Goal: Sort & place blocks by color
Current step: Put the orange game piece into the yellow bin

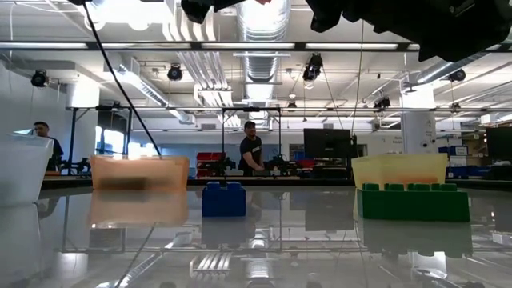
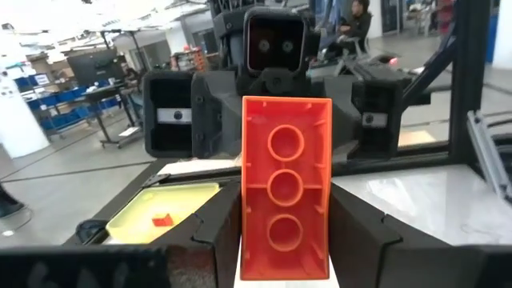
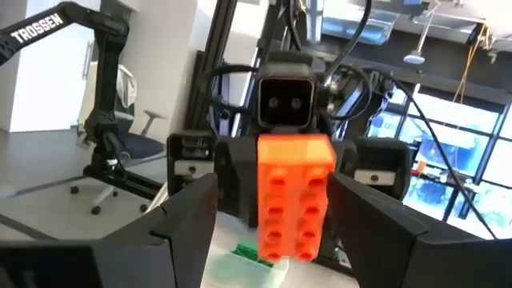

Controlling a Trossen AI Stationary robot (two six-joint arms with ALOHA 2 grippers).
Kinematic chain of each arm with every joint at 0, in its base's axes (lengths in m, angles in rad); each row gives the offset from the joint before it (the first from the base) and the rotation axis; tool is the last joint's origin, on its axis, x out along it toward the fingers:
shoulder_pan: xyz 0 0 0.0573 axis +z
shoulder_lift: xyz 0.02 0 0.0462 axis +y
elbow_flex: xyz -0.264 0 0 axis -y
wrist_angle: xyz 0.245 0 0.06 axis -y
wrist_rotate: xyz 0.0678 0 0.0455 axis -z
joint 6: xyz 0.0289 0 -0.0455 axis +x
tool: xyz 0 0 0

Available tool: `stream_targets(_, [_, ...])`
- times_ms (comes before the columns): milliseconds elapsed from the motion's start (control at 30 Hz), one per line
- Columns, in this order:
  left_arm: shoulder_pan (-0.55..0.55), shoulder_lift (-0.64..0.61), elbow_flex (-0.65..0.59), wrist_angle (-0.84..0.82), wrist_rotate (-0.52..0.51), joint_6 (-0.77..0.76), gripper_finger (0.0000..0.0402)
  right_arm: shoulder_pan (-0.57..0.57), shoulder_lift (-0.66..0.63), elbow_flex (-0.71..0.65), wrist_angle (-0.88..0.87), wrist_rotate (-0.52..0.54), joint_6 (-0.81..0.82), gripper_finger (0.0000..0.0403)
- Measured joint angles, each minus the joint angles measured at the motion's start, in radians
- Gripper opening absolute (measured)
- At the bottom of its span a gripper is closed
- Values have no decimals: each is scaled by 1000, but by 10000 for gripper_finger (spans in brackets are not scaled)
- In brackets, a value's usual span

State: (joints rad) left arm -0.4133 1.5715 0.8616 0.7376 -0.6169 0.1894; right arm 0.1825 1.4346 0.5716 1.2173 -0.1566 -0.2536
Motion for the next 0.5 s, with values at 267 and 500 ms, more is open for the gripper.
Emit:
stream_targets(267, [14, 96, 11, 158, 44, 2, 130, 0, 0, 5, -6, 0, 7, 226])
stream_targets(500, [28, 162, 23, 252, 39, 0, 130, 0, 1, 5, -7, 0, 10, 226])
